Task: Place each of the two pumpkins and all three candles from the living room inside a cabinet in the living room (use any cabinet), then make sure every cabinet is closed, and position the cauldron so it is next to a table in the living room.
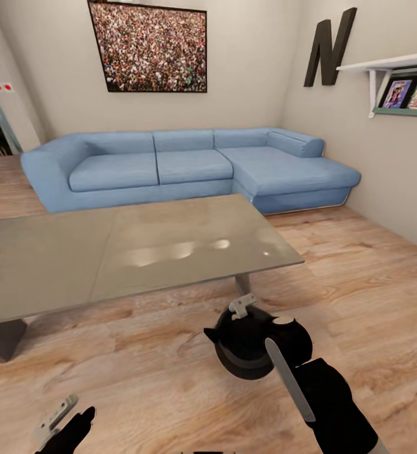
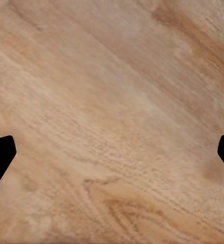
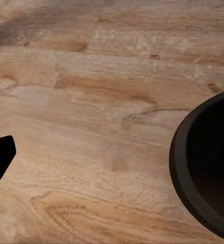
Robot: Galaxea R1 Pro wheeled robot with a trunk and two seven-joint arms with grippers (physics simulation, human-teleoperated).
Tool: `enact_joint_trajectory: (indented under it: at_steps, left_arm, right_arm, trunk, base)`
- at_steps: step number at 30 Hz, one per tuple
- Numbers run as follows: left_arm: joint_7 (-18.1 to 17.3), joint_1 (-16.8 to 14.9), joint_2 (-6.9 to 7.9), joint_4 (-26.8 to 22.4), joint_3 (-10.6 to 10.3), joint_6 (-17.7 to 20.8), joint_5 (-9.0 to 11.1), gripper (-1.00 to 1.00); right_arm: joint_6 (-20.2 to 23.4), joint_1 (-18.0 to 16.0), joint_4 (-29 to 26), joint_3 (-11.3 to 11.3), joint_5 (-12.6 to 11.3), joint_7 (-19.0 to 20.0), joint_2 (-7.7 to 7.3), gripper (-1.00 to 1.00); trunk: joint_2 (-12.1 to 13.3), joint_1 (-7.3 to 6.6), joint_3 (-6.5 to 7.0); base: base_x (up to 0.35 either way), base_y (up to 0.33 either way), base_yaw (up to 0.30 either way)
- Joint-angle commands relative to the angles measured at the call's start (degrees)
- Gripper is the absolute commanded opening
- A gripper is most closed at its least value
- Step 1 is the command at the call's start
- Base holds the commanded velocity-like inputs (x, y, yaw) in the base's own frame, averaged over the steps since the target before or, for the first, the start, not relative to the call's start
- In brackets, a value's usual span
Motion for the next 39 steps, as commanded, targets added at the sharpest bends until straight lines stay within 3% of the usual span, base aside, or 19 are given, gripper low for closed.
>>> enact_joint_trajectory:
  at_steps: [1,7,22,25,39]
  left_arm:
    - [0.33,0.01,0.0,-0.08,-0.02,0.18,0.37,1.0]
    - [0.43,-0.04,0.01,0.32,-0.06,0.17,0.39,1.0]
    - [0.34,-0.03,-0.04,0.55,0.1,0.17,0.63,1.0]
    - [0.4,-0.04,-0.04,0.55,0.13,0.1,0.62,1.0]
    - [0.64,0.02,0.04,0.67,0.15,0.0,0.05,1.0]
  right_arm:
    - [0.24,-0.04,-0.02,0.02,-0.05,-1.14,0.0,1.0]
    - [0.28,-0.02,-0.02,0.15,-0.13,-3.0,0.03,1.0]
    - [0.32,0.02,0.03,0.25,-0.14,-3.49,0.04,1.0]
    - [0.32,0.0,0.06,0.57,-0.13,-3.51,0.04,1.0]
    - [0.32,-0.03,0.12,1.36,0.0,-3.58,0.04,1.0]
  trunk:
    - [0.0,-0.03,0.19]
    - [0.08,-0.19,1.52]
    - [0.28,-0.57,4.84]
    - [1.46,-1.22,5.38]
    - [1.46,-1.22,5.38]
  base:
    - [0.0,0.0,0.298]
    - [0.0,0.0,0.298]
    - [0.0,0.0,0.298]
    - [0.0,0.0,0.296]
    - [0.0,0.0,0.297]
